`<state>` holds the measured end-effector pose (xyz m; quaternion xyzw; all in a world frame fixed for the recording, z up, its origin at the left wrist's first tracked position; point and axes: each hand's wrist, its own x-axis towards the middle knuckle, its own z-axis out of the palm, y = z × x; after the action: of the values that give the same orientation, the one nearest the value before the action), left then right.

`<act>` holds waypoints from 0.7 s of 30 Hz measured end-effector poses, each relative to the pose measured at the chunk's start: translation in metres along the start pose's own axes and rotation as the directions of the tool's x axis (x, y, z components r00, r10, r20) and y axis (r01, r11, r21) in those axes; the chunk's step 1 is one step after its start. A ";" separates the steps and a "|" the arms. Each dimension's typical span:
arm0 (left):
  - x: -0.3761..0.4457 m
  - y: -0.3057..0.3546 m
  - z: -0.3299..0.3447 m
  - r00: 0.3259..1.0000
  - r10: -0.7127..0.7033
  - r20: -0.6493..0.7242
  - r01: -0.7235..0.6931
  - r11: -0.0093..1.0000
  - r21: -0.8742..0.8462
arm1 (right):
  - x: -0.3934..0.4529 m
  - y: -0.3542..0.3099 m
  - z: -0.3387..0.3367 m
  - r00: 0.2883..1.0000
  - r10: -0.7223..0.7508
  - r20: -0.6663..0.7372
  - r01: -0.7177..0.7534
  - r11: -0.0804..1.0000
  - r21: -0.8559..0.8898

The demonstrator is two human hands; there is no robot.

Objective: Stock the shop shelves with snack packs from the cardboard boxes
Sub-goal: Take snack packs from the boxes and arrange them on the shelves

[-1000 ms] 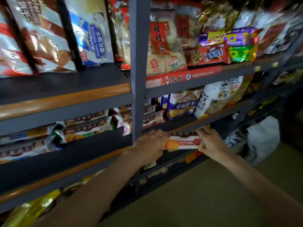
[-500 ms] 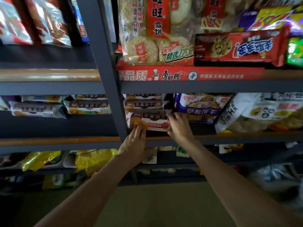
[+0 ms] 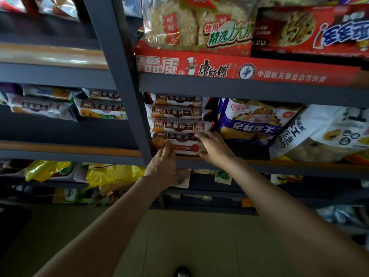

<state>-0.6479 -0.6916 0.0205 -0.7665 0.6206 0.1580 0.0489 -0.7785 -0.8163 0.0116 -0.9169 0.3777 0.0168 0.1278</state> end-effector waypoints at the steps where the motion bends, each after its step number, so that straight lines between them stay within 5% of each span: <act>1: 0.001 -0.001 0.001 1.000 -0.001 -0.007 0.001 1.000 0.000 | 0.002 -0.001 0.001 0.999 -0.013 -0.038 0.012 0.999 -0.039; 11: 0.009 -0.005 0.016 0.937 -0.050 -0.346 -0.007 0.987 -0.161 | 0.003 0.003 0.019 0.974 -0.085 -0.212 0.042 0.978 -0.203; 16: 0.026 -0.013 0.018 0.946 -0.065 -0.317 0.029 0.993 -0.114 | 0.009 -0.008 0.027 0.958 -0.125 -0.260 0.055 0.964 -0.260; 21: 0.036 -0.013 0.016 0.947 -0.081 -0.311 0.038 0.989 -0.142 | 0.012 0.009 0.015 0.977 -0.004 -0.215 0.001 1.000 -0.015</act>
<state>-0.6320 -0.7186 -0.0068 -0.8017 0.5850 0.0732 -0.0980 -0.7757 -0.8269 -0.0065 -0.9148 0.3880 -0.0798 0.0796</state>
